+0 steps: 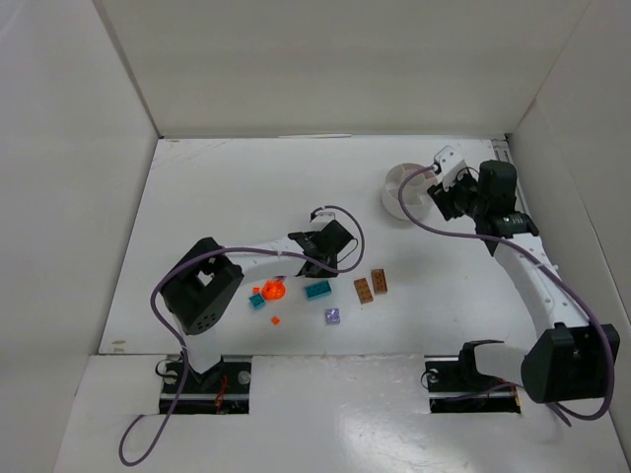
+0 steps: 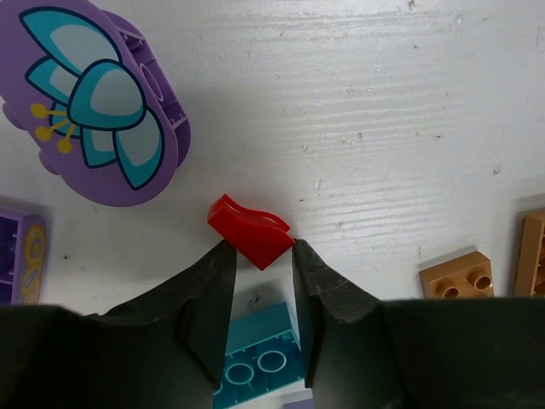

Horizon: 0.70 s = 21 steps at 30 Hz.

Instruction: Sort the legos into containers by color

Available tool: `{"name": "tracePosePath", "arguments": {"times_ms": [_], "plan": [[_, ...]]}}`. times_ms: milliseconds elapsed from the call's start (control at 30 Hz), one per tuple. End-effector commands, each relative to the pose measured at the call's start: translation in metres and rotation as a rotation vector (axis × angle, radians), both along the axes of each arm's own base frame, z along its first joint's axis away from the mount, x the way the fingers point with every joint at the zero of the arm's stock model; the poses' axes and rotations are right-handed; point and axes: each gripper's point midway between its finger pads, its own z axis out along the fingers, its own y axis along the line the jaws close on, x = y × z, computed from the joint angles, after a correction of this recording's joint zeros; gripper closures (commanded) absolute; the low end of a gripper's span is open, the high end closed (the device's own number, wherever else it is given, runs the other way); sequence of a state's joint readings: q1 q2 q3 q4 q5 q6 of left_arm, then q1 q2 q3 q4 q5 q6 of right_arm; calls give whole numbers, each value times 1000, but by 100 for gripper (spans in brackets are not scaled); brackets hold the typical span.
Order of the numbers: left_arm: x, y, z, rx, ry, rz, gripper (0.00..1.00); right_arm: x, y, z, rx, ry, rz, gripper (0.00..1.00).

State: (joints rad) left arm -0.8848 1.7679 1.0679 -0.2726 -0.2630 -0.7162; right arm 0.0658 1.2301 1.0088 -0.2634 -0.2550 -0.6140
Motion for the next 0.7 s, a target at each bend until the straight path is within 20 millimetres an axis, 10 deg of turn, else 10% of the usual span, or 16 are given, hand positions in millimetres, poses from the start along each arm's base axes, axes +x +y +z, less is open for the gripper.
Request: {"name": "tracePosePath", "arguments": {"times_ms": [0, 167, 367, 667], "plan": [[3, -5, 5, -7, -21, 6, 72, -14, 7, 8, -7, -35, 72, 42], [13, -10, 21, -25, -73, 0, 75, -35, 27, 3, 9, -47, 213, 41], [17, -1, 25, 26, -93, 15, 42, -47, 26, -2, 9, -37, 212, 41], [13, -8, 8, 2, -43, 42, 48, -49, 24, -1, 4, -36, 204, 40]]}}
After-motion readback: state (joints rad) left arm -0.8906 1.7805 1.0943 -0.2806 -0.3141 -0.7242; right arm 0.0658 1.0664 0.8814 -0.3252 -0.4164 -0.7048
